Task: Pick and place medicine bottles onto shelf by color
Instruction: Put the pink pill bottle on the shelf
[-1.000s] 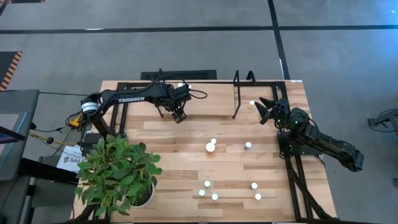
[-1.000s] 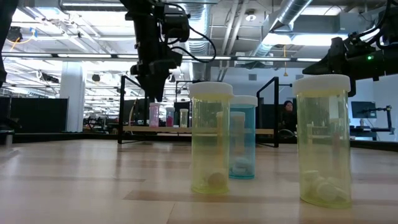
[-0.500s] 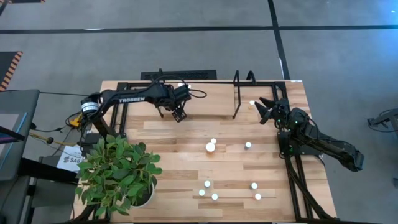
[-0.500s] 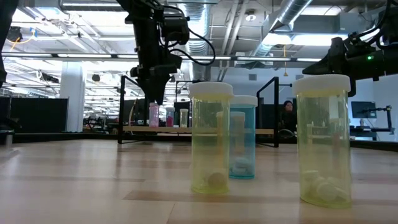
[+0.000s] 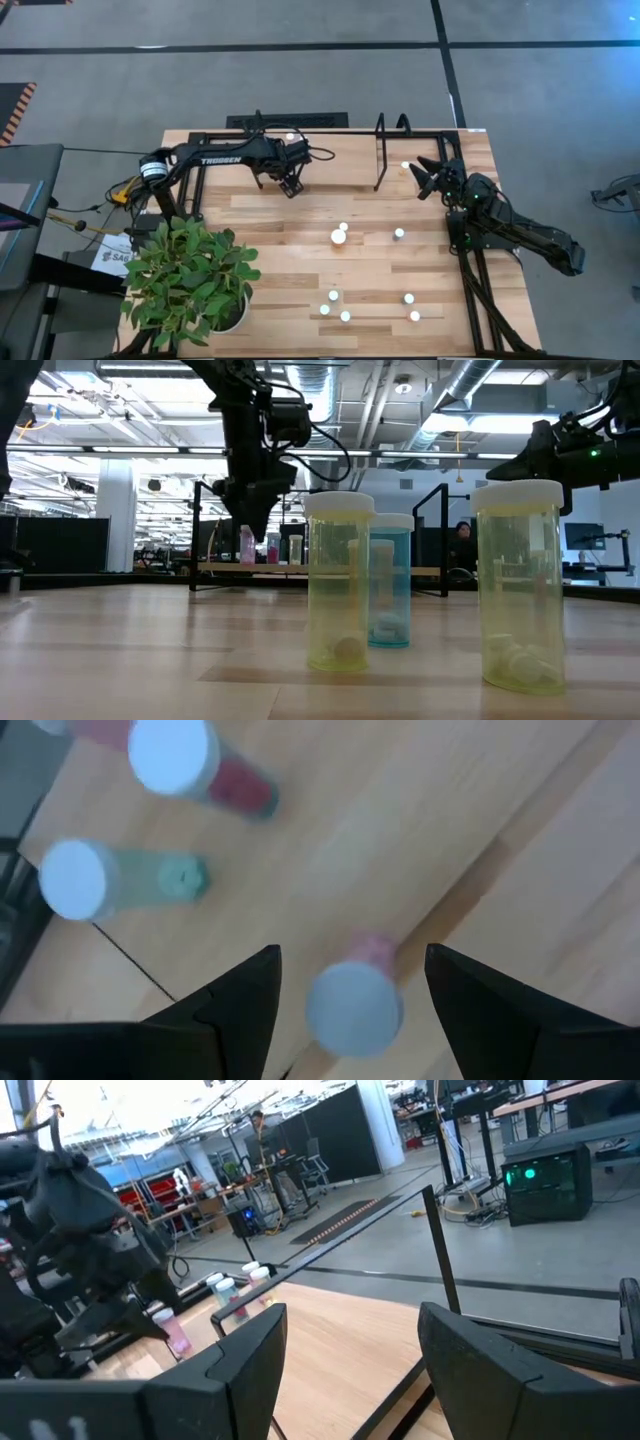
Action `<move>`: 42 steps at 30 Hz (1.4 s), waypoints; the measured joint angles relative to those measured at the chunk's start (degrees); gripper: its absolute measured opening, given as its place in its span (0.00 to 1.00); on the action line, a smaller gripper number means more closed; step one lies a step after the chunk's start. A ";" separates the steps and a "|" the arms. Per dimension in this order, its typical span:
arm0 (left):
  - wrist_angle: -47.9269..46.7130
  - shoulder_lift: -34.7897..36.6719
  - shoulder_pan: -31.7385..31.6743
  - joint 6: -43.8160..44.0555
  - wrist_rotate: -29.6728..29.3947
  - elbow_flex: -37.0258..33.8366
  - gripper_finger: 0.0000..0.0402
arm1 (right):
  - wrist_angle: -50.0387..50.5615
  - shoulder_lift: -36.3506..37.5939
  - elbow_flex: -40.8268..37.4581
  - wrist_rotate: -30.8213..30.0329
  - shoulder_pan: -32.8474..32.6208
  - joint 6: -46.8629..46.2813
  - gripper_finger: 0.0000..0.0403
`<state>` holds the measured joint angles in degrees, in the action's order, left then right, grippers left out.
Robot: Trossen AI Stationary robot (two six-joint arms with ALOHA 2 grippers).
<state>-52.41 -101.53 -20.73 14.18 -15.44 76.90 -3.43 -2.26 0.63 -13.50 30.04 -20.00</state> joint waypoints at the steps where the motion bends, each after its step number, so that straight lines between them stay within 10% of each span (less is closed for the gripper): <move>1: -0.39 0.00 0.00 -0.02 -0.03 0.00 0.59 | -0.03 0.06 0.01 -0.02 0.01 -0.01 0.62; 42: 0.04 0.06 -2.54 2.14 -3.05 0.02 0.33 | 0.01 -0.13 0.01 0.00 -0.01 -0.01 0.62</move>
<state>-52.36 -101.47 -23.27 16.32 -18.49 76.93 -3.42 -2.39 0.64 -13.50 30.02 -20.01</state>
